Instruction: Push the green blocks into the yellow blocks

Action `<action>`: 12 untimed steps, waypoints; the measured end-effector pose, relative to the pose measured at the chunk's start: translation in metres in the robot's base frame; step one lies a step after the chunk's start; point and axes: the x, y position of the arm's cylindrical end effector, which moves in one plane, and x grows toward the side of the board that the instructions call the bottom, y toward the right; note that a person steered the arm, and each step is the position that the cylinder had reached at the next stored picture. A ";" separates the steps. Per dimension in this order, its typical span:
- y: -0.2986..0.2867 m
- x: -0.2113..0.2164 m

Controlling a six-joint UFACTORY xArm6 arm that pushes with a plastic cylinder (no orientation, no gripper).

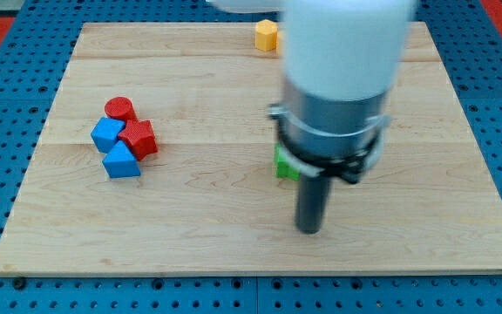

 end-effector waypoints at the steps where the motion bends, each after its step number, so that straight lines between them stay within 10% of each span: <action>1: 0.007 -0.053; 4: 0.113 -0.135; 5: 0.047 -0.189; 7: 0.099 -0.116; 9: -0.028 -0.058; 12: -0.090 -0.167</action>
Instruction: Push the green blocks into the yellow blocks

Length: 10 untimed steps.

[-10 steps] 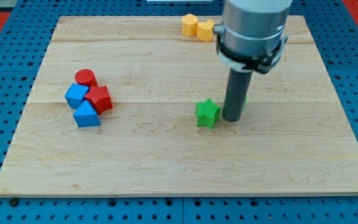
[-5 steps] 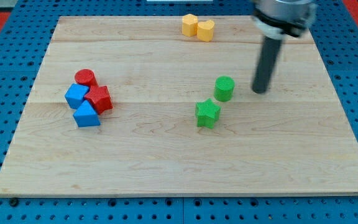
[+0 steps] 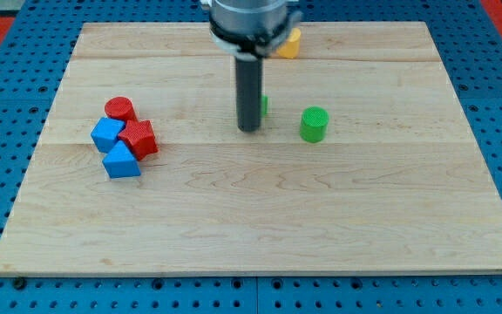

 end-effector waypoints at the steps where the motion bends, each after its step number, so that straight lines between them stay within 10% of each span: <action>1: -0.023 -0.071; 3: 0.064 -0.034; 5: 0.080 -0.091; 7: 0.205 0.090; 10: 0.048 -0.009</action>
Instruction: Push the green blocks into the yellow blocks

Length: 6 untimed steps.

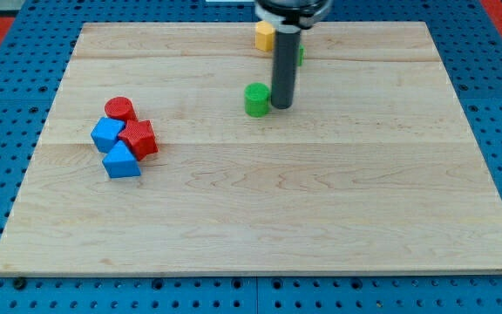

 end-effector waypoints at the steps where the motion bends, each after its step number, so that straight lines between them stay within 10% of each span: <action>1: 0.002 0.024; 3: -0.044 -0.071; 6: -0.069 -0.073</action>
